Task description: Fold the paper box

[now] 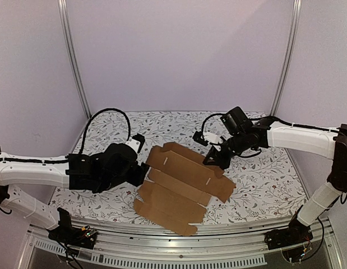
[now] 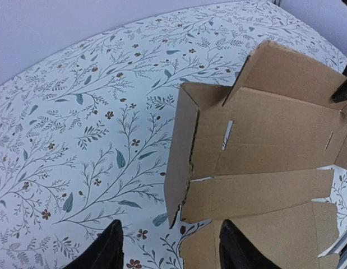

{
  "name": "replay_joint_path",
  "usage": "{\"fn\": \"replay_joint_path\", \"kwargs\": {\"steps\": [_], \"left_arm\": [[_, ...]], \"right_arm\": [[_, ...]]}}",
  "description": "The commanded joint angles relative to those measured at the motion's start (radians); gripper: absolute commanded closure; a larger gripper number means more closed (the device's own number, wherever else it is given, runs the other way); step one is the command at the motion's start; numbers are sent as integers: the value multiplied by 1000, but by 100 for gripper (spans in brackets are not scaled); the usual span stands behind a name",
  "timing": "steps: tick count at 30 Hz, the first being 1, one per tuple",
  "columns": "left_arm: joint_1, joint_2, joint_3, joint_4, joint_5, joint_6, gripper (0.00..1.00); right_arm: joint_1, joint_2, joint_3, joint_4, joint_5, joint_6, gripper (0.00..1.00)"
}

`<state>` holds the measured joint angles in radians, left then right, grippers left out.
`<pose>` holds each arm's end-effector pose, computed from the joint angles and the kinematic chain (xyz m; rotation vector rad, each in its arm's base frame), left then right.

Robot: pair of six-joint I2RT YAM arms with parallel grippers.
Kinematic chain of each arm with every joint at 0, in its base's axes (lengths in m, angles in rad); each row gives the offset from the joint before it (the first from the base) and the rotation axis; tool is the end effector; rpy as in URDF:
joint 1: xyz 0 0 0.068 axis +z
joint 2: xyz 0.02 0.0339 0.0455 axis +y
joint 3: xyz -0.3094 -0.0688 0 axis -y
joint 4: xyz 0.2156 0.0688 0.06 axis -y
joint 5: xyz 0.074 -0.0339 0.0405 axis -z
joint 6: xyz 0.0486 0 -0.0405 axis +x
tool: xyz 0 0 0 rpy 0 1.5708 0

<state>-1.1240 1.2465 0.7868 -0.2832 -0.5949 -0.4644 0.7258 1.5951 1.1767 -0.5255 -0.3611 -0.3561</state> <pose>0.1220 -0.1915 0.2876 0.4231 2.1316 -0.2122 0.2272 0.2246 0.2933 -1.4289 2.0884 0.6037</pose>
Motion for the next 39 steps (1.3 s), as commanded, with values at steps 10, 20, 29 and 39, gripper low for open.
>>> {"fn": "replay_joint_path", "kwargs": {"steps": [10,20,29,39], "left_arm": [[31,-76,170,-113,97,-29,40],[189,-43,157,1,410,-78,100],[259,78,193,16,561,-114,100],[270,190,226,0,633,-132,100]], "right_arm": [[156,-26,14,-63,349,-30,100],[250,-40,14,-65,501,-27,100],[335,-34,25,-50,698,-31,100],[367,-17,28,-26,767,-35,100]]}}
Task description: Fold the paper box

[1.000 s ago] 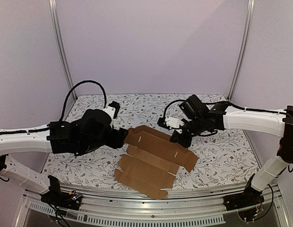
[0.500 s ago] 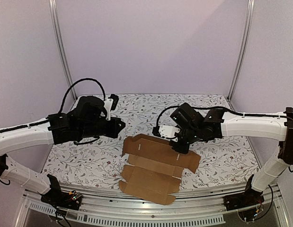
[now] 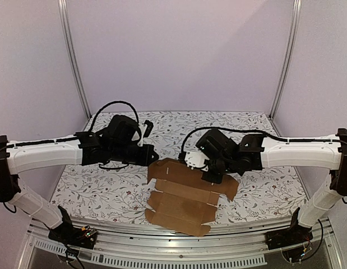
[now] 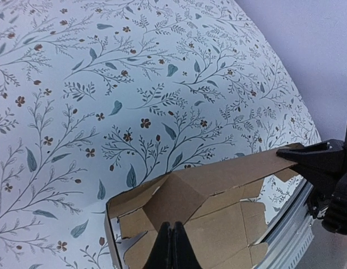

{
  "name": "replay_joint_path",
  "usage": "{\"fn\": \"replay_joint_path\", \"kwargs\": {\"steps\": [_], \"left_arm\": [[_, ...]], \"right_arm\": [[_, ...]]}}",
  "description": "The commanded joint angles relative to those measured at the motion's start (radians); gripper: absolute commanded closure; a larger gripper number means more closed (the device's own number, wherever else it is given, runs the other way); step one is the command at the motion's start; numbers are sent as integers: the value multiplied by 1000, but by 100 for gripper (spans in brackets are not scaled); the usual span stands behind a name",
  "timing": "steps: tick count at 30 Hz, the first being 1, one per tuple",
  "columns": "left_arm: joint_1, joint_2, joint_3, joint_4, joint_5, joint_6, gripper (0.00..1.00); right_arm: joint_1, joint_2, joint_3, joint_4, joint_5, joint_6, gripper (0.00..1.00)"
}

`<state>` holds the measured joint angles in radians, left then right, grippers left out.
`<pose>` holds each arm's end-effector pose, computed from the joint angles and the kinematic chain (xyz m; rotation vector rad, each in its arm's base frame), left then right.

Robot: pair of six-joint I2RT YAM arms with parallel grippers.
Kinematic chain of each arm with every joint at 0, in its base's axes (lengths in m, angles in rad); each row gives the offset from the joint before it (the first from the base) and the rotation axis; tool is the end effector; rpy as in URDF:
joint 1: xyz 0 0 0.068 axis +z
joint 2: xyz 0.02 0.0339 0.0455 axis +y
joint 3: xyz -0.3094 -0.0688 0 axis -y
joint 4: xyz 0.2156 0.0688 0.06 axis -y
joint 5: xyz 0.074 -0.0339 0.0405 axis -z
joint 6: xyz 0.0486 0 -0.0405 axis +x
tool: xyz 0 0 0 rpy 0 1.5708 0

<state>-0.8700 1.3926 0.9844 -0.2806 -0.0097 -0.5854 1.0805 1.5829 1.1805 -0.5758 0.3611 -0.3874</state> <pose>0.1819 -0.2149 0.3096 0.3314 2.3517 -0.7370 0.1622 0.2675 0.2946 -1.5476 1.9205 -0.1675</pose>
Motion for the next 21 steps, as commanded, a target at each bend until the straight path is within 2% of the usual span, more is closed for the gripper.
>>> {"fn": "replay_joint_path", "kwargs": {"steps": [1,21], "left_arm": [[16,55,33,-7,52,-12,100],[14,149,68,69,199,-71,100]], "right_arm": [[14,-3,25,24,47,-4,100],[57,28,33,53,72,25,100]]}}
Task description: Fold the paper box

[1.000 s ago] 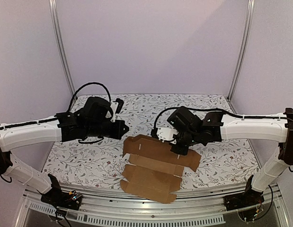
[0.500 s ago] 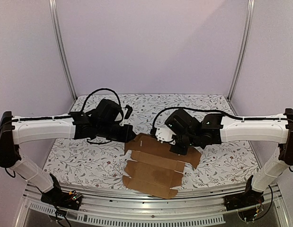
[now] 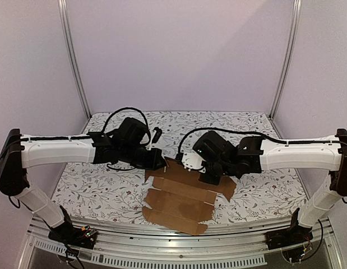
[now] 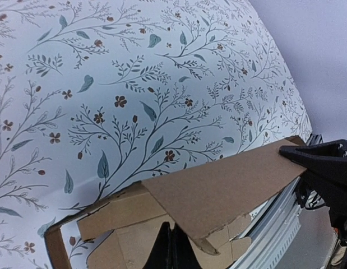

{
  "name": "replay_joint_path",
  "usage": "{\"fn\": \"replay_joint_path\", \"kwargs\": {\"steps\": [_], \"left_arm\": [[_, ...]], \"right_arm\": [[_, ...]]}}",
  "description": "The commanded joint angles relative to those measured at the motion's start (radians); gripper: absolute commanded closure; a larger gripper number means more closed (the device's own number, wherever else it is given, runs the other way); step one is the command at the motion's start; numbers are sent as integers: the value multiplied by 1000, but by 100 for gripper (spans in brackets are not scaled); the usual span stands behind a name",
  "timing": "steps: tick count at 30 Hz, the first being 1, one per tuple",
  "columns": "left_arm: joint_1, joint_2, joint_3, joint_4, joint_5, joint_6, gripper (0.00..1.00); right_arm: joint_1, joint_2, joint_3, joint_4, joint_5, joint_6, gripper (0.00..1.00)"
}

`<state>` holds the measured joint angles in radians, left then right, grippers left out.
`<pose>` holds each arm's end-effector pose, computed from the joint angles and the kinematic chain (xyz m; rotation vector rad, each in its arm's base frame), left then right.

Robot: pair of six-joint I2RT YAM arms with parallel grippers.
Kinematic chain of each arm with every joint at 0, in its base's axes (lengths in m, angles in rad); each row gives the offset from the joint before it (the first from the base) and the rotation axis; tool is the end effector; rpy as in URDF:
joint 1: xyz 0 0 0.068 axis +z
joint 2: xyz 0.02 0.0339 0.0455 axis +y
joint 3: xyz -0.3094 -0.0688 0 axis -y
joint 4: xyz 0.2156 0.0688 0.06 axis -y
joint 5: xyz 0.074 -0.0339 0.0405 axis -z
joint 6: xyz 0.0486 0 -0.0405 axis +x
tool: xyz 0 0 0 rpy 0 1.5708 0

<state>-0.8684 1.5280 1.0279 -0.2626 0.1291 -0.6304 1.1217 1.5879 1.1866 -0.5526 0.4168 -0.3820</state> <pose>0.1975 -0.2430 0.2875 0.3658 2.4764 -0.8473 0.1548 0.2759 0.2973 -1.5317 1.8765 -0.1982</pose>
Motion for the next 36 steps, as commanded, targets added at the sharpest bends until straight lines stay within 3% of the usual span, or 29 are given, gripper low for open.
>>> {"fn": "replay_joint_path", "kwargs": {"steps": [1,7,19,28,36], "left_arm": [[11,14,22,57,64,-31,100],[12,18,-4,124,76,-78,100],[12,24,-14,151,-39,-103,100],[14,-7,-15,67,-54,-66,100],[16,-39,-97,26,-142,-51,100]], "right_arm": [[17,25,27,31,18,24,100],[27,31,21,42,22,42,100],[46,19,6,44,19,53,100],[40,34,12,41,115,68,100],[-13,57,48,4,38,81,100]]}}
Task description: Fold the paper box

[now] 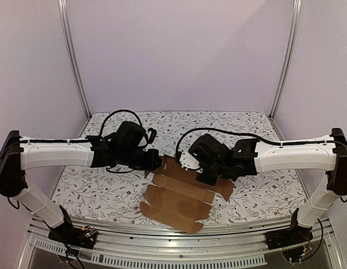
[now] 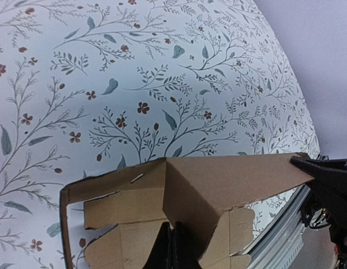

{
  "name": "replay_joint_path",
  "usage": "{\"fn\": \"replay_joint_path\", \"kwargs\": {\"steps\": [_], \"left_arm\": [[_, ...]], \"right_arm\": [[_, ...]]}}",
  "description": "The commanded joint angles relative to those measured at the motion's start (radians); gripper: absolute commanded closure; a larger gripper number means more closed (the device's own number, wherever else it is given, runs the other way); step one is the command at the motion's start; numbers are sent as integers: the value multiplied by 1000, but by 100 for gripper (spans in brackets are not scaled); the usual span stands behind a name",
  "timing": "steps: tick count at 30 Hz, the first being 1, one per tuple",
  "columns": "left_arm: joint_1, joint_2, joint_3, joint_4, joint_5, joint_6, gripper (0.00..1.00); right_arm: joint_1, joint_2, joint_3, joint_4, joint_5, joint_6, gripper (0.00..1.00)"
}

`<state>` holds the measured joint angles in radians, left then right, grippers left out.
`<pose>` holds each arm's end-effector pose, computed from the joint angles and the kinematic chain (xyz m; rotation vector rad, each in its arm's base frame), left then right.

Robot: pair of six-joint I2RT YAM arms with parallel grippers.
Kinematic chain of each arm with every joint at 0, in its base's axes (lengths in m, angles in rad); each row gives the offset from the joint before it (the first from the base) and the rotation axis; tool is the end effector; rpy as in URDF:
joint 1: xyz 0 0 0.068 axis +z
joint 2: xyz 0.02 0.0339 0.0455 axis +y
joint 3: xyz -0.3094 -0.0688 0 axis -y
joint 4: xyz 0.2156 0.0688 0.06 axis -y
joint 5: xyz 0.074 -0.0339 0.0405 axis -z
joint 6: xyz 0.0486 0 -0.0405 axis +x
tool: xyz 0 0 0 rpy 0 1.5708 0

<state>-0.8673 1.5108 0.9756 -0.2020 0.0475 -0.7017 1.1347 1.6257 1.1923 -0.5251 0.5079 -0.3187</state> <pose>0.1976 -0.2365 0.2816 0.2294 2.4515 -0.8115 0.1586 0.2844 0.2910 -1.4329 1.9053 -0.2681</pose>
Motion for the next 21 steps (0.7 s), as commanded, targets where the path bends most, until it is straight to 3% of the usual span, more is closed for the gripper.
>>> {"fn": "replay_joint_path", "kwargs": {"steps": [1,21], "left_arm": [[15,-22,-53,-34,-84,21,100],[19,31,-98,-36,-263,85,100]], "right_arm": [[-33,24,49,-30,-70,21,100],[-131,-34,39,-83,-340,67,100]]}}
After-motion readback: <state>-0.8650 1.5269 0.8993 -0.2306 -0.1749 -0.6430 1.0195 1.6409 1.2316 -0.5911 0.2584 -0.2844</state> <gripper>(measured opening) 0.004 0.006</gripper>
